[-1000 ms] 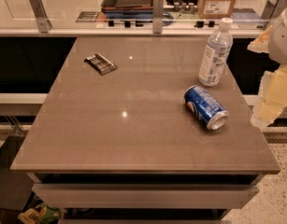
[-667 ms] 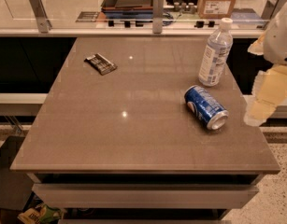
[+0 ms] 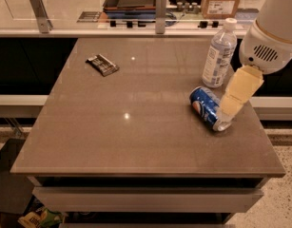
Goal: Place pepsi can upright
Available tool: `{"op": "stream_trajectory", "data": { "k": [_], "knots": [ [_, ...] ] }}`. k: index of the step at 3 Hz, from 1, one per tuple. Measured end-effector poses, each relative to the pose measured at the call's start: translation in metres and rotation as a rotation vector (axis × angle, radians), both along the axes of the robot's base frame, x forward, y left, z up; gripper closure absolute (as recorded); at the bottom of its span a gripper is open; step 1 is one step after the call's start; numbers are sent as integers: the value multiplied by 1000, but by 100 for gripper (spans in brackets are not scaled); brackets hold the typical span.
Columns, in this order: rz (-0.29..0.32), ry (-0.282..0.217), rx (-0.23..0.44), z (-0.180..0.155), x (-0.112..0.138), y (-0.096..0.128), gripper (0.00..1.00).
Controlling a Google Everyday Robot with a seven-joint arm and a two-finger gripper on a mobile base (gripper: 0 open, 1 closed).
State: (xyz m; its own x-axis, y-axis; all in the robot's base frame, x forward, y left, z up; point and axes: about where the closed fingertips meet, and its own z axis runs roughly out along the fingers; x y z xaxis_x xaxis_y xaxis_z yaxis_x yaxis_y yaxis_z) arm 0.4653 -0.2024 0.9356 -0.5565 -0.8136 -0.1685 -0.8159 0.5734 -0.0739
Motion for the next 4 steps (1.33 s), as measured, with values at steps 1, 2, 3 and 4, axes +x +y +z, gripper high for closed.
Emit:
{"op": "stream_trajectory", "data": {
  "k": [1, 2, 3, 4],
  "knots": [
    [-159, 56, 19, -9, 12, 2, 0],
    [-263, 52, 23, -13, 20, 1, 0],
    [-326, 30, 16, -21, 27, 2, 0],
    [-356, 50, 1, -39, 35, 6, 0]
  ]
}}
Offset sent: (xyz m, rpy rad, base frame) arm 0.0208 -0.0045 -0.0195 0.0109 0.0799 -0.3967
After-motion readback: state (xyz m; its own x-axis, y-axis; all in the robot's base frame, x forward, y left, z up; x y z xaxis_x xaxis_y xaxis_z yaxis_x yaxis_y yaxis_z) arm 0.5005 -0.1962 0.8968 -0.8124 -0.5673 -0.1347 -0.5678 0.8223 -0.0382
